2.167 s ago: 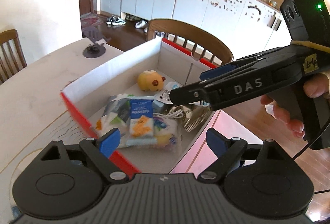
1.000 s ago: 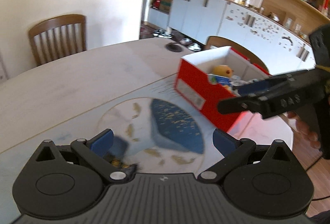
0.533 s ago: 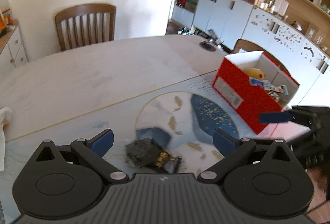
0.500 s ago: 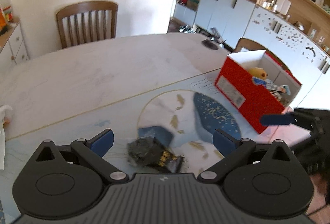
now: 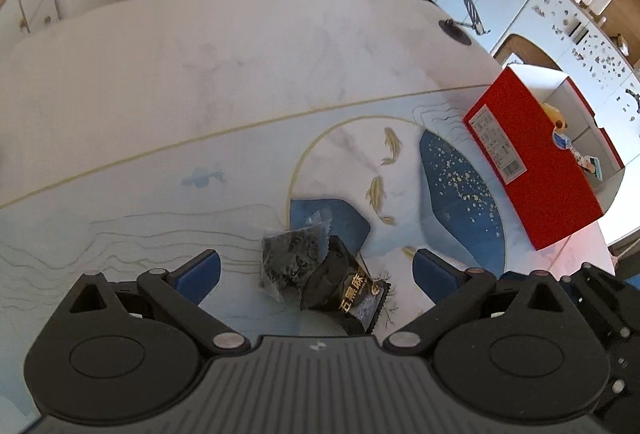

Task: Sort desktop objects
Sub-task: 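Grasp the black sesame snack pack with the right tool while the left tool grasps the black plastic bag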

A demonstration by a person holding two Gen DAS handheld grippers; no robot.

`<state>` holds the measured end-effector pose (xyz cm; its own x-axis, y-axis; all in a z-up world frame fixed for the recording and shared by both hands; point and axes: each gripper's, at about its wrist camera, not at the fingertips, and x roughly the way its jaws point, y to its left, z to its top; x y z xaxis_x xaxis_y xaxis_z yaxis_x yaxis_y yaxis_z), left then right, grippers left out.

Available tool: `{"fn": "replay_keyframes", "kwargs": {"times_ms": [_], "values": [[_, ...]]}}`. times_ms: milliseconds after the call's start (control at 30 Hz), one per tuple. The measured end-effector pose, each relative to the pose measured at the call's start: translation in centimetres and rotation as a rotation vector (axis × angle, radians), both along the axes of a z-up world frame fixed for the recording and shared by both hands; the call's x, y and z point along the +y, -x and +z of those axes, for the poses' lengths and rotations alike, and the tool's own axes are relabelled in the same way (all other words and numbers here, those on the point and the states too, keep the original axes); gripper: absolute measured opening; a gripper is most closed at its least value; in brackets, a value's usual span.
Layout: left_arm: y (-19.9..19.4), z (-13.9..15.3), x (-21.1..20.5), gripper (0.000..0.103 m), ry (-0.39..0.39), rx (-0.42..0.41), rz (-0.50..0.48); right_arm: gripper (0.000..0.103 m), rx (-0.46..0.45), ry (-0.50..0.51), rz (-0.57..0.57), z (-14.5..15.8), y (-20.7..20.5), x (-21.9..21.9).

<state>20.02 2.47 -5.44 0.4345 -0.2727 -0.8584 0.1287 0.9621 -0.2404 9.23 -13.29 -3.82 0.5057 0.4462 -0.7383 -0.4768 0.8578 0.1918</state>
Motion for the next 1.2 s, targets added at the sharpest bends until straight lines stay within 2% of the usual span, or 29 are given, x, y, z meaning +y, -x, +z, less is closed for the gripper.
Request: {"fn": "replay_keyframes", "kwargs": {"times_ms": [367, 700, 767, 833, 867, 1067, 1200], "values": [[-3.3, -2.1, -0.4, 0.103, -0.011, 0.087, 0.009, 0.089, 0.014, 0.054, 0.063, -2.5, -1.8, 2.5], [-4.5, -3.5, -0.4, 0.103, -0.022, 0.134, 0.031, 0.087, 0.023, 0.088, 0.096, -4.1, -3.4, 4.1], [-4.4, -3.7, -0.5, 0.103, -0.019, 0.14, 0.03, 0.084, 0.024, 0.096, 0.105, -4.4, -3.7, 4.4], [-4.4, -4.0, -0.6, 0.103, -0.023, 0.148, 0.036, 0.071, 0.029, 0.107, 0.119, -4.8, -3.9, 4.6], [-4.5, -4.1, -0.6, 0.103, -0.023, 0.153, 0.039, 0.069, 0.033, 0.113, 0.125, -4.9, -4.1, 4.8], [-4.5, -4.8, -0.4, 0.102, -0.012, 0.168, 0.055, 0.066, 0.034, 0.129, 0.143, -5.5, -4.3, 5.2], [-4.5, -5.0, -0.4, 0.102, -0.012, 0.172, 0.063, 0.05, 0.027, 0.145, 0.164, -5.7, -4.3, 5.7]]}}
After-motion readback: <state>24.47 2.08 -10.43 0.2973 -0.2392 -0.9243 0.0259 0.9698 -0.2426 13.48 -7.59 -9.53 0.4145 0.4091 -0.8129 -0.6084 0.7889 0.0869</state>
